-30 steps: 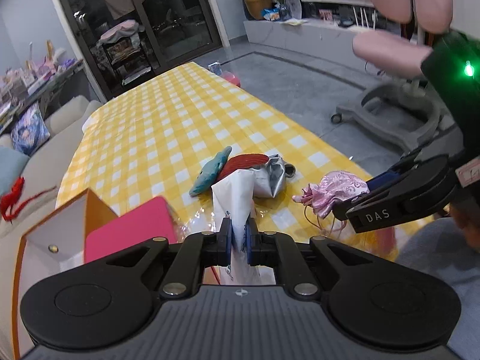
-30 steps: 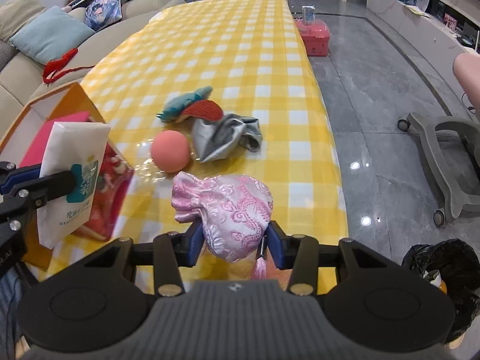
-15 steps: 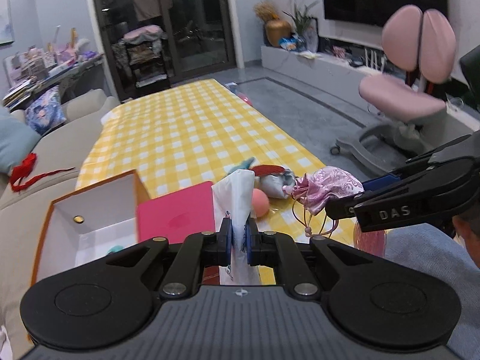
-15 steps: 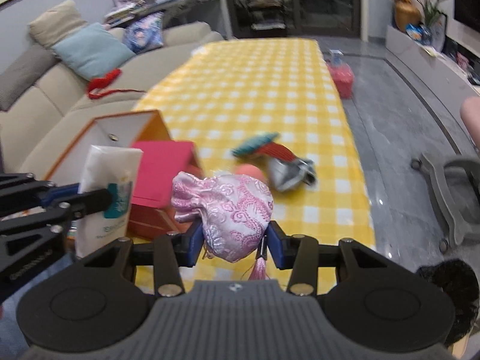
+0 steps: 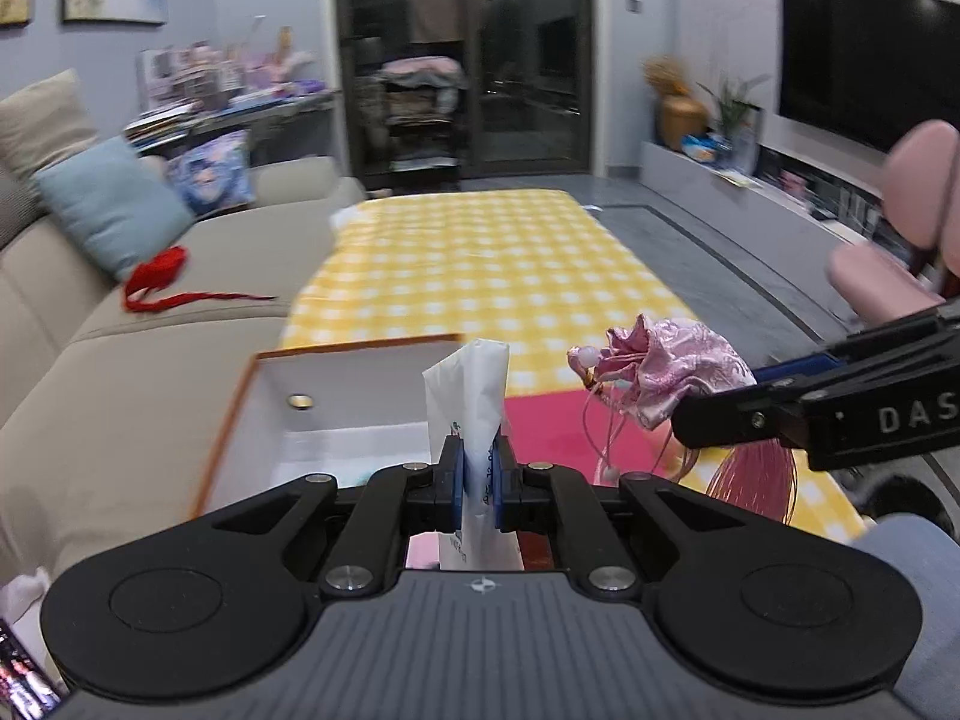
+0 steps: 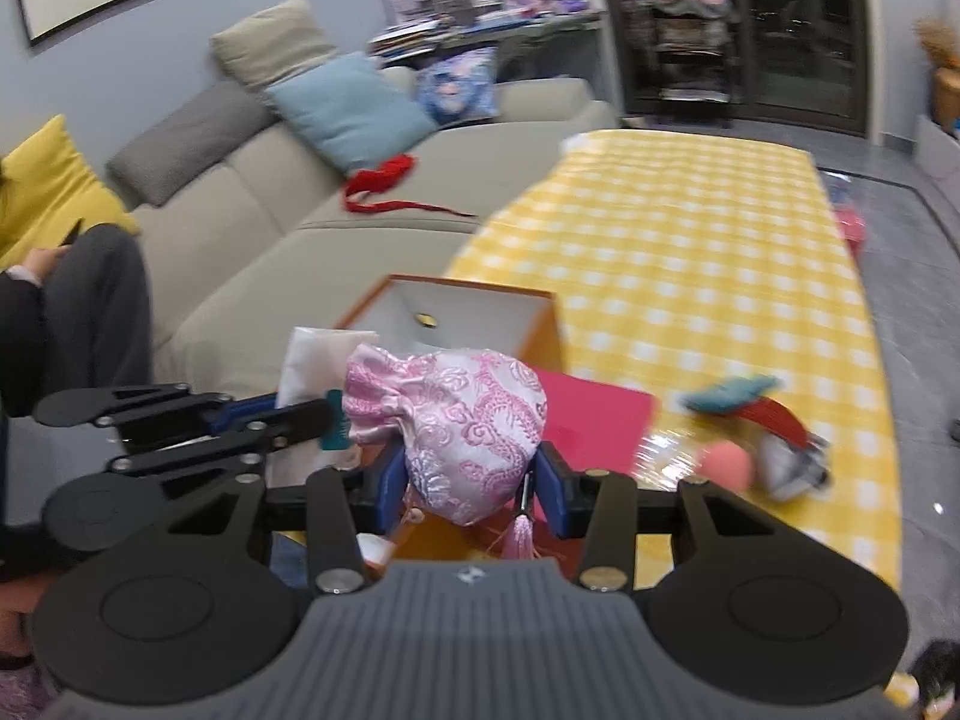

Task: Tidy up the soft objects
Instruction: 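Carry the tissue pack and pink pouch into the white box and open both tools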

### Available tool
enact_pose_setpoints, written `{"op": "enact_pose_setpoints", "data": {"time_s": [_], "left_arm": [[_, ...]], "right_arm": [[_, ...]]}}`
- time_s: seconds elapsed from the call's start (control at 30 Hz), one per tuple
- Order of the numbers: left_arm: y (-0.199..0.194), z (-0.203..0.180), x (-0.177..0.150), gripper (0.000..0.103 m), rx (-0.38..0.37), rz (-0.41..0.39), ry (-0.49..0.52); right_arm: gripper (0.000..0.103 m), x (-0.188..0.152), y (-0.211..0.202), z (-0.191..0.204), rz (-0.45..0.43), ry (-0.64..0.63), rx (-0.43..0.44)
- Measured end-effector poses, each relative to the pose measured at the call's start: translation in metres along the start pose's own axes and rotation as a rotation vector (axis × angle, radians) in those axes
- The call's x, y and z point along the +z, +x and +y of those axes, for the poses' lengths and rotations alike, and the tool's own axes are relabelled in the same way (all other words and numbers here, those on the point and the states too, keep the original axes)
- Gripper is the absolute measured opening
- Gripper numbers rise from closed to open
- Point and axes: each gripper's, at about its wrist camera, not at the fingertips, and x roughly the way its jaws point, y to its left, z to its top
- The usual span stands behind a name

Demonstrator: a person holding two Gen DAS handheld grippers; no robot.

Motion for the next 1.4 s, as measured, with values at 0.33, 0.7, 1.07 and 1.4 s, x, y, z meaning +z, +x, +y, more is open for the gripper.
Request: {"op": "enact_pose_setpoints", "data": {"time_s": [0.33, 0.7, 1.07, 1.4], "left_arm": [[0.033, 0.069, 0.005, 0.009, 0.069, 0.042, -0.052], [0.091, 0.104, 0.004, 0.009, 0.102, 0.109, -0.048], [0.153, 0.114, -0.011, 0.009, 0.141, 0.269, -0.004], [0.179, 0.116, -0.020, 0.010, 0.165, 0.340, 0.039]], "right_arm": [[0.044, 0.039, 0.078, 0.052, 0.081, -0.097, 0.065], [0.044, 0.063, 0.175, 0.058, 0.201, -0.256, -0.059], [0.046, 0.049, 0.249, 0.053, 0.339, -0.491, -0.203], [0.051, 0.037, 0.268, 0.055, 0.393, -0.545, -0.225]]}}
